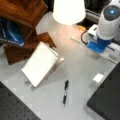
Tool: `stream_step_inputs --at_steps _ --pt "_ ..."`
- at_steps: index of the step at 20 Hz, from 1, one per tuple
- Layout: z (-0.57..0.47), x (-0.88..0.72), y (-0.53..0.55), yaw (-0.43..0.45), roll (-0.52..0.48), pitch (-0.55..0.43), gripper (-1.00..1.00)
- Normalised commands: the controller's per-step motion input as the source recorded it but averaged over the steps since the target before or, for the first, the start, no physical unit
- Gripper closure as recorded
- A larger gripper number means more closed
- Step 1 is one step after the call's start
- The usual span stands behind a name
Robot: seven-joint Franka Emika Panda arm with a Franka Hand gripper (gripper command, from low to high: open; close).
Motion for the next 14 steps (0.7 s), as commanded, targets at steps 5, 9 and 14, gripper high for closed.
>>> stream_step_inputs --at_steps 5,9,14 --pt "-0.51 -1.00 -0.24 0.031 -0.004 -0.695 1.00" --pt "-0.44 -1.00 -0.22 0.044 0.002 -0.655 1.00" --pt "-0.26 -1.00 -0.22 0.062 0.026 -0.562 1.00"
